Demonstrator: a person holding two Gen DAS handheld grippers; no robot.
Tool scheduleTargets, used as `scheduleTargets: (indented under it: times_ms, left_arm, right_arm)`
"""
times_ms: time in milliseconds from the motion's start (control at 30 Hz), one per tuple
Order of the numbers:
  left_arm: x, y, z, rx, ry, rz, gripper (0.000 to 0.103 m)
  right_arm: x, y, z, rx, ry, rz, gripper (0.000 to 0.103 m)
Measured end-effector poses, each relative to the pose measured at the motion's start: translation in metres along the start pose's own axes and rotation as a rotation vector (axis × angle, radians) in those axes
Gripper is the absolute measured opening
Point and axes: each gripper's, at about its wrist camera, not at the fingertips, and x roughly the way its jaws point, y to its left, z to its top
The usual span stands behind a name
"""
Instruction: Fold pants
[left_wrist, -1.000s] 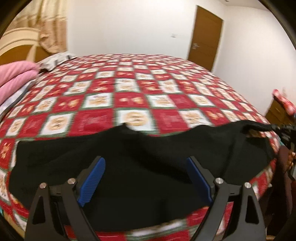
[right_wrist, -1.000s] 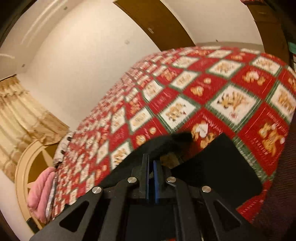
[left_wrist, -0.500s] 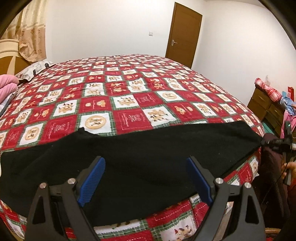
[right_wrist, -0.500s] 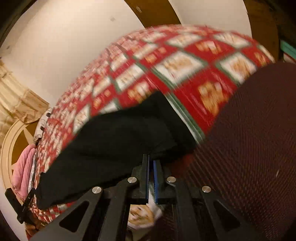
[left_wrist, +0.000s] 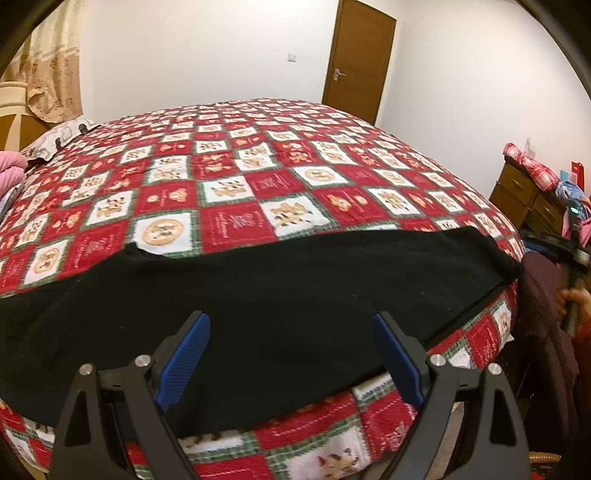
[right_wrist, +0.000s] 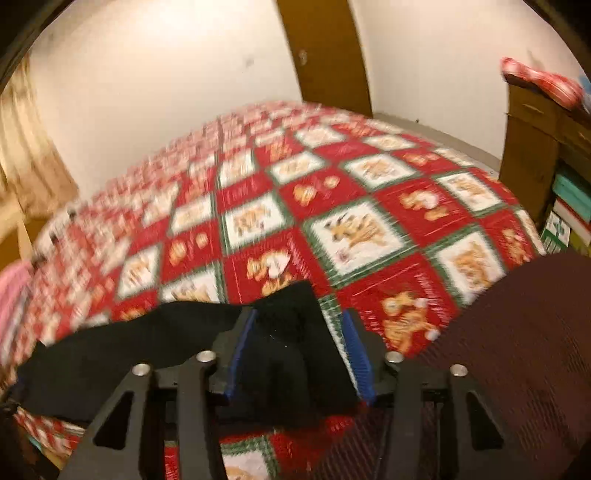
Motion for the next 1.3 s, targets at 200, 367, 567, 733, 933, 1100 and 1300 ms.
scheduleTargets:
  times_ms: [200, 367, 567, 733, 933, 1100, 1300]
  left_arm:
    - [0.002, -0.013, -0.004, 0.045, 0.015, 0.021, 0.092]
    - [0.01, -0.015, -0.002, 0.012, 0.035, 0.005, 0.092]
    - [0.009, -0.021, -0.004, 0.033, 0.038, 0.003, 0.092]
    - [0.009, -0.02, -0.003, 0.028, 0.04, 0.005, 0.092]
    - [0.008, -0.021, -0.004, 0.034, 0.039, 0.002, 0.092]
    - [0.009, -0.016, -0.006, 0.018, 0.041, -0.004, 0.092]
    - [0.014, -0.005, -0.008, -0.04, 0.038, 0.004, 0.092]
  right_arm:
    - [0.046, 0.01, 0.001, -0.049, 0.148, -0.023, 0.038]
    - [0.055, 0.017, 0.004, -0.146, 0.216, -0.043, 0.021]
    - [0.04, 0.024, 0.01, -0.213, 0.161, -0.062, 0.004]
    - [0.044, 0.013, 0.021, -0.193, 0.133, -0.081, 0.004]
    - [0.057, -0.005, 0.028, -0.081, 0.143, -0.099, 0.052]
    - [0.01, -0.054, 0.028, 0.203, -0.038, -0.081, 0.066]
    - [-0.042, 0.009, -0.019, 0.19, -0.002, 0.244, 0.066]
